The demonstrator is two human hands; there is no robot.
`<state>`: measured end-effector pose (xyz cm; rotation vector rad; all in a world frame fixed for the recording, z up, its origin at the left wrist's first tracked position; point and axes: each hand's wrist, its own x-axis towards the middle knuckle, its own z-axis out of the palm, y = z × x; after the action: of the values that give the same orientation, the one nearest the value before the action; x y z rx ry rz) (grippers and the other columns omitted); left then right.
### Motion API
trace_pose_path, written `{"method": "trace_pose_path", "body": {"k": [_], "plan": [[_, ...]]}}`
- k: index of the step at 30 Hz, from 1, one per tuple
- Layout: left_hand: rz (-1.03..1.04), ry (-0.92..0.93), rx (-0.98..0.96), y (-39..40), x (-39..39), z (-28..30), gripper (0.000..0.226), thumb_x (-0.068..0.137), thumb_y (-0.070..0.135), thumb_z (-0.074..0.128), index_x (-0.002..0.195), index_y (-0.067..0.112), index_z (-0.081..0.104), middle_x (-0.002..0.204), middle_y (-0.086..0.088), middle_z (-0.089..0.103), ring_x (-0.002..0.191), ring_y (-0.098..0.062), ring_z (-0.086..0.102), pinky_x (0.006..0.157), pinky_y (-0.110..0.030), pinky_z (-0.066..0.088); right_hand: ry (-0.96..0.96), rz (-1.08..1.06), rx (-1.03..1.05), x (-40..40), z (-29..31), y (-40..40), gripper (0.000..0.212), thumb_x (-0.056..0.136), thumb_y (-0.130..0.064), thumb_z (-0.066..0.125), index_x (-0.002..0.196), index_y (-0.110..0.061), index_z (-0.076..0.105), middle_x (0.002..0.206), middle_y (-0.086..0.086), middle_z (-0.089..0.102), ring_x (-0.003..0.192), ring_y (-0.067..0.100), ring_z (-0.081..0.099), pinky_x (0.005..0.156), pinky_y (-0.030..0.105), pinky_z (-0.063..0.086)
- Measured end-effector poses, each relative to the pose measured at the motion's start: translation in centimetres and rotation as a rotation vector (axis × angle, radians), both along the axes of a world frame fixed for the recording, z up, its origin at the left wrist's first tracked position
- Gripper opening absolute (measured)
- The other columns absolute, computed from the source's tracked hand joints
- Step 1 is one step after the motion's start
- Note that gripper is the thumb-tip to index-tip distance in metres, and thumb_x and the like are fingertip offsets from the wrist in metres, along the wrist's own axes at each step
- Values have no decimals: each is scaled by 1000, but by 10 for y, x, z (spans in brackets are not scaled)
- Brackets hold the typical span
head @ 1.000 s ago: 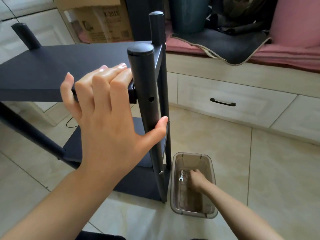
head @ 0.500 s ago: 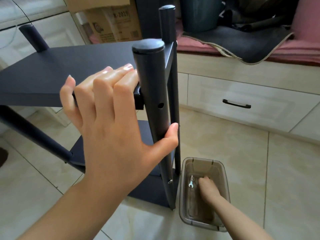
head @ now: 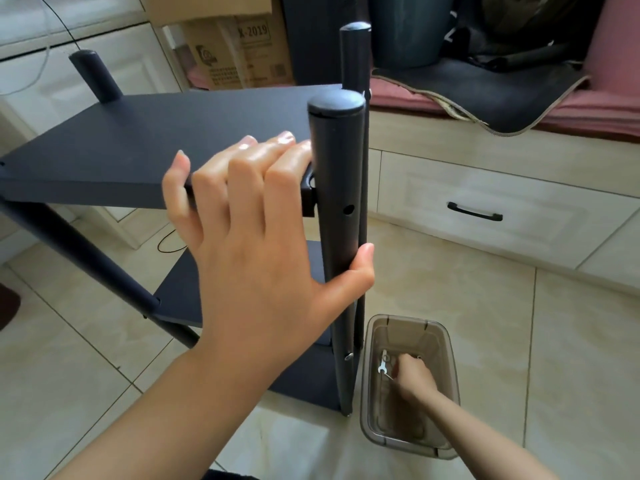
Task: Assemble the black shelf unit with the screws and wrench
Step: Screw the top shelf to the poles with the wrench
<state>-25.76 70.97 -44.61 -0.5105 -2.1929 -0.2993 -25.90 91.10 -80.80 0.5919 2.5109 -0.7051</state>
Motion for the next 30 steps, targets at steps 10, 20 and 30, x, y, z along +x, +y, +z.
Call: {"method": "trace_pose_path", "body": {"k": [10, 20, 30], "plan": [[-54, -77, -25, -7, 9, 8, 79, 79, 63, 62, 135, 8, 52, 137, -12, 54, 133, -34, 42, 118, -56, 14, 187, -178, -672, 19, 159, -12, 13, 95, -10, 63, 94, 3, 63, 80, 17, 68, 65, 19, 67, 65, 31, 59], [-155, -197, 33, -16, 18, 21, 80, 79, 64, 60, 139, 11, 55, 141, -8, 57, 137, -32, 46, 120, -55, 18, 796, -87, -874, 77, 389, -48, 17, 101, -17, 53, 104, -8, 66, 76, 6, 68, 66, 18, 63, 63, 25, 54], [-197, -207, 152, -15, 16, 25, 83, 62, 57, 86, 130, 14, 65, 133, -2, 65, 131, -29, 54, 118, -48, 18, 1156, -62, -563, 95, 410, -71, 8, 86, -3, 71, 83, -10, 68, 66, 3, 71, 55, 10, 65, 54, 19, 51]]}}
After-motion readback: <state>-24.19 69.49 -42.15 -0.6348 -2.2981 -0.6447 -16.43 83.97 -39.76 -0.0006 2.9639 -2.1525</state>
